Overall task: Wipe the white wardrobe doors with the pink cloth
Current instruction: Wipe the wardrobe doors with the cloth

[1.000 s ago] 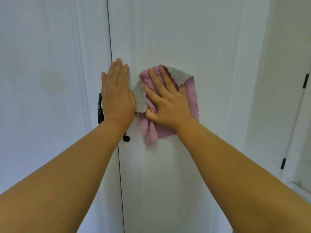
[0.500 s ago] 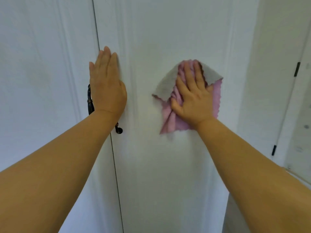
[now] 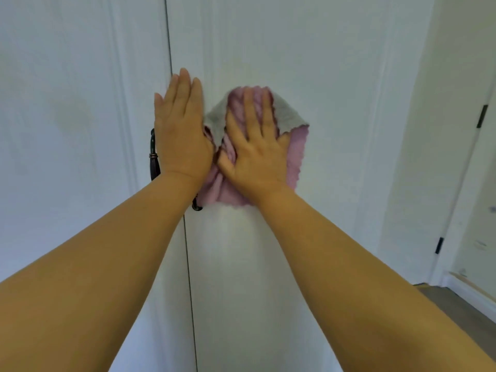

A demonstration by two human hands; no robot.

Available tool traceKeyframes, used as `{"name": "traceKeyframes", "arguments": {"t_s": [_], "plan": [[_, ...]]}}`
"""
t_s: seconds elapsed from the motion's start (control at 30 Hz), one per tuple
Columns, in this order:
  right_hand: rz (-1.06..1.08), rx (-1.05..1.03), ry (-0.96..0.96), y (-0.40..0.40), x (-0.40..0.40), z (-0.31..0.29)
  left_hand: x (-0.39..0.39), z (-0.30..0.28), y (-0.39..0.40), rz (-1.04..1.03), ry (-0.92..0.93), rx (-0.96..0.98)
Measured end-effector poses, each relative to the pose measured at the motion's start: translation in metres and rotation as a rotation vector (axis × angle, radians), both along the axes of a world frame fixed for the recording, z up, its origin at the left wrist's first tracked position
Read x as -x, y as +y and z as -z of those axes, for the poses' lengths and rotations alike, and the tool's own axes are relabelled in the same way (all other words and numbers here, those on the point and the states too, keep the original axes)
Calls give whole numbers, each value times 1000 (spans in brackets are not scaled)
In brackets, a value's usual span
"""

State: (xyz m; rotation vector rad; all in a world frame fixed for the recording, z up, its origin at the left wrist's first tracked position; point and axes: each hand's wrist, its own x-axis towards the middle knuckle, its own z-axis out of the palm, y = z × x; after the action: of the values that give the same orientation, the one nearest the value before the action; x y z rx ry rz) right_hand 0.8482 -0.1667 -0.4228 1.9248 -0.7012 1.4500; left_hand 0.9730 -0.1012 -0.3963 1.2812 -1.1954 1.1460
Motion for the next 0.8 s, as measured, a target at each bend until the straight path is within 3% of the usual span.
{"name": "traceKeyframes", "arguments": {"t_s": [0.13, 0.4, 0.5, 0.6, 0.7, 0.8], "plan": [[23, 191, 168, -35, 50, 0, 2, 1, 4, -29, 11, -17], [179, -75, -33, -50, 88, -35, 7, 0, 7, -137, 16, -84], [144, -213, -180, -37, 72, -1, 16, 1, 10, -250, -167, -147], [119, -243, -84, -33, 79, 30, 47, 2, 5, -248, -436, -239], [108, -130, 33, -46, 100, 31, 71, -13, -6, -240, -390, -267], [154, -162, -111, -70, 135, -1, 94, -36, -29, -193, -371, -264]]}}
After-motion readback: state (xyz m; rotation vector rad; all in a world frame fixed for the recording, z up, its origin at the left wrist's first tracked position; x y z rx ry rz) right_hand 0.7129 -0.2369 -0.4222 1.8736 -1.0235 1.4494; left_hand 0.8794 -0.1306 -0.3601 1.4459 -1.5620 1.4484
